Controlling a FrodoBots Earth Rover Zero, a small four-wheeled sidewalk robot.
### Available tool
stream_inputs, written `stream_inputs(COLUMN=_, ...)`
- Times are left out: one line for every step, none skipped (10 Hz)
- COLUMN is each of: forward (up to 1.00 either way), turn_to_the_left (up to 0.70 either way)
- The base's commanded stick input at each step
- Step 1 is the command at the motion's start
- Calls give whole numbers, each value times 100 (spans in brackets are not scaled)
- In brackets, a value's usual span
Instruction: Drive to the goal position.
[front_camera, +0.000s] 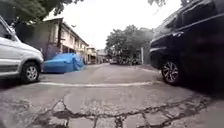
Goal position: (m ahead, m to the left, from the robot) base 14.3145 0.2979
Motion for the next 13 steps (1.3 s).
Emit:
stream_inputs(forward=100, turn_to_the_left=0)
stream_inputs(forward=100, turn_to_the_left=0)
stream_inputs(forward=100, turn_to_the_left=0)
stream_inputs(forward=100, turn_to_the_left=0)
stream_inputs(forward=100, turn_to_the_left=0)
stream_inputs(forward=100, turn_to_the_left=0)
stream_inputs(forward=100, turn_to_the_left=0)
stream_inputs(forward=100, turn_to_the_left=0)
stream_inputs(forward=100, turn_to_the_left=0)
stream_inputs(forward=100, turn_to_the_left=0)
stream_inputs(forward=100, turn_to_the_left=0)
stream_inputs(forward=100, turn_to_the_left=0)
stream_inputs(forward=100, turn_to_the_left=25)
